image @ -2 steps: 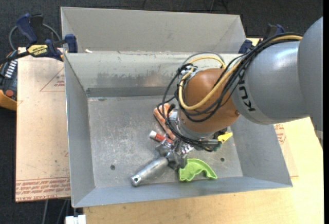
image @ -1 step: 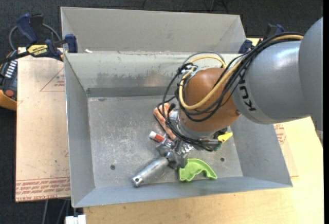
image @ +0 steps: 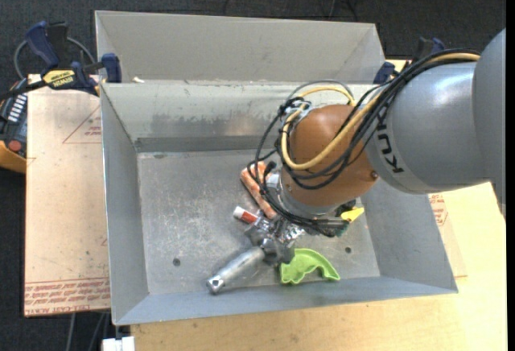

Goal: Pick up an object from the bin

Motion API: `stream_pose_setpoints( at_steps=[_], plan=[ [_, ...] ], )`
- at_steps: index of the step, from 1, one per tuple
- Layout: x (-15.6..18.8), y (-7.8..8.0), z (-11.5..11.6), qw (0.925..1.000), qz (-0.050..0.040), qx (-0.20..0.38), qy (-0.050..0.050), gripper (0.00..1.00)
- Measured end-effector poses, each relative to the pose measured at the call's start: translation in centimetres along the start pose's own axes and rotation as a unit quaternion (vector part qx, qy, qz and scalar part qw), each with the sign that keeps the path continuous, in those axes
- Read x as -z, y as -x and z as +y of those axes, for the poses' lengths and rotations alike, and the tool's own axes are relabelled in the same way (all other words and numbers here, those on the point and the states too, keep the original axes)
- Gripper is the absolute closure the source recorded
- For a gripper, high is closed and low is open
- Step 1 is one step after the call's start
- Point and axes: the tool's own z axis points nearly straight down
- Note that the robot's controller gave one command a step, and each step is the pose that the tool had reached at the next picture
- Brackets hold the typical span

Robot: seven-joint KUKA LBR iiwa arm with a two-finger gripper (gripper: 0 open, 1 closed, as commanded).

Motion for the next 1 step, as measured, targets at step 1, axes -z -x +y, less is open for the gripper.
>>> stream_pose_setpoints(
  at_steps=[1],
  plan=[
    [1.64, -0.07, 0.11, 1.0, 0.0014, 0.0, 0.002, 1.0]
  ],
)
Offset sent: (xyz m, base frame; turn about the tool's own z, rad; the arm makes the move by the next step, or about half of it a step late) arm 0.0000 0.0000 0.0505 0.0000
